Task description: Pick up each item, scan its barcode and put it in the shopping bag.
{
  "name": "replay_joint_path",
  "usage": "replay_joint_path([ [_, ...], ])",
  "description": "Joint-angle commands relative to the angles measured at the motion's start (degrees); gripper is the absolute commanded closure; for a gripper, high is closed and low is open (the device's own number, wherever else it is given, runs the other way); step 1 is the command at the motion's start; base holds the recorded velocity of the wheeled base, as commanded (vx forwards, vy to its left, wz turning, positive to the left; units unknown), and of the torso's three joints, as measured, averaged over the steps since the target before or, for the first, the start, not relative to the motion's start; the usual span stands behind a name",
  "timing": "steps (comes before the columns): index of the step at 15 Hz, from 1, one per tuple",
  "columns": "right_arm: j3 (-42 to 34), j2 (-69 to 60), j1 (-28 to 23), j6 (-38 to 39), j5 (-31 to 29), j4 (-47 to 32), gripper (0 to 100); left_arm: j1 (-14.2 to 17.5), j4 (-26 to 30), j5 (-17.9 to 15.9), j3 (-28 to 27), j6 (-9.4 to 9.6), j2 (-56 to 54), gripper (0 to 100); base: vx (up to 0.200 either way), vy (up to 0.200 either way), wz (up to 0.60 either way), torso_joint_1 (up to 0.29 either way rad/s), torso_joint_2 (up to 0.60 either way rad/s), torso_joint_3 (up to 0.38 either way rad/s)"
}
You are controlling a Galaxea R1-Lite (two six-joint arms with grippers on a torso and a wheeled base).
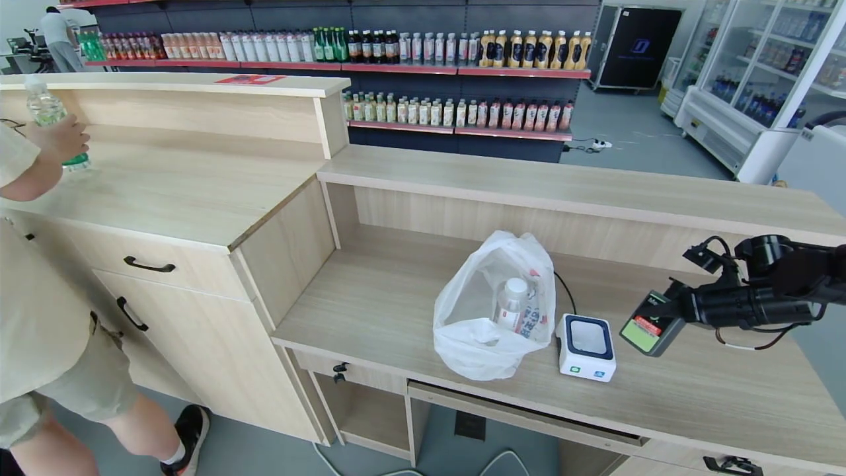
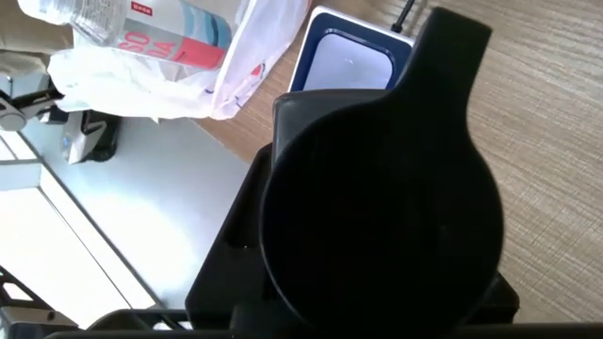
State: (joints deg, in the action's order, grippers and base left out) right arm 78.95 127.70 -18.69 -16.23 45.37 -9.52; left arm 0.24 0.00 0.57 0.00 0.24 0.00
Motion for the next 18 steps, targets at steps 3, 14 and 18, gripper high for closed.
replay_joint_path([
  [3, 0.24, 0.71, 0.58, 0.05, -0.02, 0.64, 100, 0.02, 0.00, 0.04, 0.00, 0.02, 0.00, 0, 0.000, 0.000, 0.00, 0.000, 0.00, 0.000],
  [14, 0.59, 2.47, 2.34, 0.41, 0.07, 4.34, 100, 0.02, 0.00, 0.04, 0.00, 0.02, 0.00, 0, 0.000, 0.000, 0.00, 0.000, 0.00, 0.000],
  [18, 0.68, 3.00, 2.43, 0.41, 0.07, 4.34, 100, 0.02, 0.00, 0.04, 0.00, 0.02, 0.00, 0, 0.000, 0.000, 0.00, 0.000, 0.00, 0.000],
])
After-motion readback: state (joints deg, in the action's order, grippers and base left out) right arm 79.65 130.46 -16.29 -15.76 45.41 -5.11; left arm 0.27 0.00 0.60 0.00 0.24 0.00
